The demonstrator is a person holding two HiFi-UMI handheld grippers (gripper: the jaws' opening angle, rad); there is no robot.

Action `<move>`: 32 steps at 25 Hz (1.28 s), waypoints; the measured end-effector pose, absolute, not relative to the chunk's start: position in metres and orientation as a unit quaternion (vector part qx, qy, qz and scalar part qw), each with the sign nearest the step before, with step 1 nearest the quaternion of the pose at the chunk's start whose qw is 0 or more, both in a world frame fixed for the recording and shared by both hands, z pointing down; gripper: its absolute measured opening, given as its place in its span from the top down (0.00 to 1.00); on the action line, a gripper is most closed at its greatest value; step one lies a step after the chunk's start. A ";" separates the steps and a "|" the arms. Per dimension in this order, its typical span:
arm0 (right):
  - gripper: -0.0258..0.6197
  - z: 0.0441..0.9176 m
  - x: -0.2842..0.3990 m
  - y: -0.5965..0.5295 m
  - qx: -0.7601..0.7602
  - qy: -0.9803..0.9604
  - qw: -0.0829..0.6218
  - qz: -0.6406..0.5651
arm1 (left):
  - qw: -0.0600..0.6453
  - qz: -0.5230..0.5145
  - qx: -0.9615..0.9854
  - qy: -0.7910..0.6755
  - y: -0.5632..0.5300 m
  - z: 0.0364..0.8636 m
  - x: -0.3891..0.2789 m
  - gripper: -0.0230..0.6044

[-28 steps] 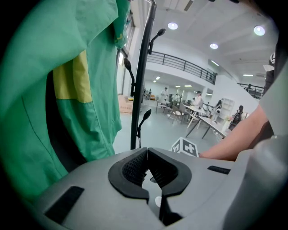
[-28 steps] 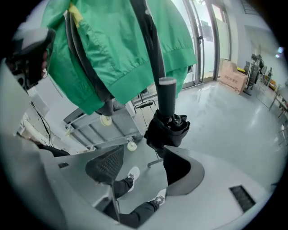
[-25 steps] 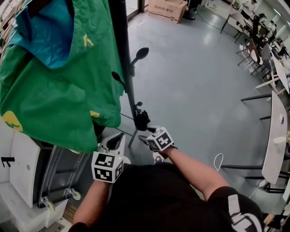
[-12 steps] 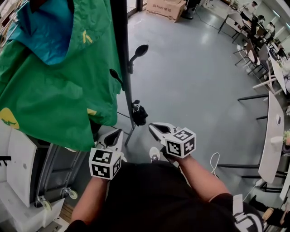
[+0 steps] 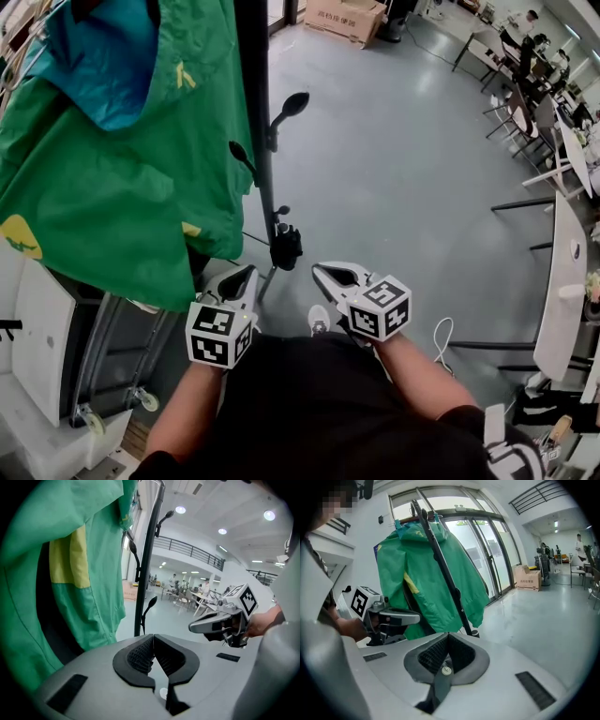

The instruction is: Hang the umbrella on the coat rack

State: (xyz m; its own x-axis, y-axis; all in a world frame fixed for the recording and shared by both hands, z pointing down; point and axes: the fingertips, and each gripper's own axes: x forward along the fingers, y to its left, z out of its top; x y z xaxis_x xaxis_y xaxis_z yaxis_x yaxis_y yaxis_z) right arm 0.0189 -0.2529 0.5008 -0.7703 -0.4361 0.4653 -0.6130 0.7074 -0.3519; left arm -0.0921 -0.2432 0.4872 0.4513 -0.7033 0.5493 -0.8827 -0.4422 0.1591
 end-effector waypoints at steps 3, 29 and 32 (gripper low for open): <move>0.94 0.503 0.016 -0.250 0.286 -0.907 0.181 0.250 | 0.216 0.208 0.825 -0.480 -0.243 0.488 -0.091 0.94; 0.94 0.500 0.007 -0.245 0.277 -0.915 0.188 0.227 | 0.211 0.209 0.827 -0.478 -0.241 0.483 -0.093 0.94; 0.94 0.500 0.007 -0.246 0.277 -0.914 0.188 0.227 | 0.211 0.210 0.827 -0.477 -0.242 0.483 -0.093 0.94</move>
State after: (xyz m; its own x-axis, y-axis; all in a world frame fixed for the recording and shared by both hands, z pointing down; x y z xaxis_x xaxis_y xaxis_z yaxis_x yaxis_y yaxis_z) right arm 0.0067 -0.2459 0.4999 -0.7754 -0.4218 0.4699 -0.5925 0.7434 -0.3104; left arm -0.0933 -0.2422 0.4827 0.4571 -0.7004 0.5482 -0.8775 -0.4558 0.1492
